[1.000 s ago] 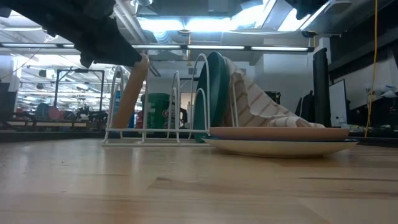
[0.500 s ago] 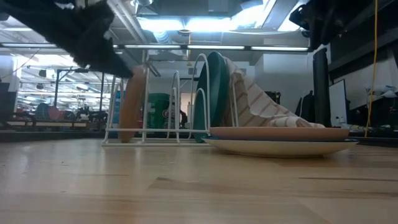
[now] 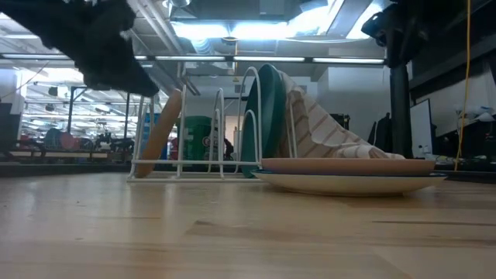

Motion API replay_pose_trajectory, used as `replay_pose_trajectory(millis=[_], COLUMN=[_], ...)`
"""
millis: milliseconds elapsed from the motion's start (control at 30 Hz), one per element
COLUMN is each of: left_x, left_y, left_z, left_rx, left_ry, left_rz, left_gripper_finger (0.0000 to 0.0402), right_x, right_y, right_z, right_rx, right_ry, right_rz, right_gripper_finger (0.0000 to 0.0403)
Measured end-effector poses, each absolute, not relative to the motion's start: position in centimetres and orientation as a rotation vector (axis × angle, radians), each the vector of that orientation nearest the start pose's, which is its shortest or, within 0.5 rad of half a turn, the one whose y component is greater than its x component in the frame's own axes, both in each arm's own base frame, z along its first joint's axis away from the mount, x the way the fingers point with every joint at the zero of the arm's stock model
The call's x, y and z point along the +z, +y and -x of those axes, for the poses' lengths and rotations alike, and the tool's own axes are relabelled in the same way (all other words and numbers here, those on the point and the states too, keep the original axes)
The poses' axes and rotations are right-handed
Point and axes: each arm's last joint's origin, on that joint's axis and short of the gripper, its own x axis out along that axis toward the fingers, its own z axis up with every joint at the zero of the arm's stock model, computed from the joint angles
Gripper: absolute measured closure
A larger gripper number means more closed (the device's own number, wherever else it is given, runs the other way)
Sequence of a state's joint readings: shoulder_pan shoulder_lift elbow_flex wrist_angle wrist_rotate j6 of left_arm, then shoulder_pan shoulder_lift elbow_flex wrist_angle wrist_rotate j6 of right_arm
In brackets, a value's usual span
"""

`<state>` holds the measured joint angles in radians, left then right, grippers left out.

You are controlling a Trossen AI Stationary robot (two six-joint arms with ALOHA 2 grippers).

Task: Sort dishes
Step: Put the pink plate into the dish rack

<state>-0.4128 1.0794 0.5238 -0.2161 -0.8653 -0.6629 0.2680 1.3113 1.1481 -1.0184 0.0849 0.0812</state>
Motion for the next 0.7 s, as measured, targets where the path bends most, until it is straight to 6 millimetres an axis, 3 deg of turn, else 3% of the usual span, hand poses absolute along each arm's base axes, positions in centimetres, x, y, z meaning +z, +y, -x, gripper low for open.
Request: replay_pose_trajectory(millis=[167, 300, 433, 700], left_x=[21.6, 22.1, 21.1, 18.7], left_y=[-7.6, -8.7, -9.3, -9.3], left_z=[-20.2, -21.8, -23.7, -29.3], left_rx=[0.417, 0.258, 0.205, 0.039], left_ry=[0.311, 0.236, 0.208, 0.336], left_rz=[0.272, 0.205, 0.067, -0.198], left_gripper_finger=[0.0284, 0.0284, 0.0284, 0.0284], right_x=[29.3, 28.9, 27.5, 24.2], right_y=[6.4, 6.6, 6.7, 6.7], right_z=[-24.2, -25.0, -25.3, -24.4], right_rx=[0.12, 0.13, 0.132, 0.111], right_ry=[1.055, 0.961, 0.934, 1.022], right_rz=[0.11, 0.095, 0.09, -0.046], right_gripper_finger=[0.0304, 0.0304, 0.0304, 0.0304])
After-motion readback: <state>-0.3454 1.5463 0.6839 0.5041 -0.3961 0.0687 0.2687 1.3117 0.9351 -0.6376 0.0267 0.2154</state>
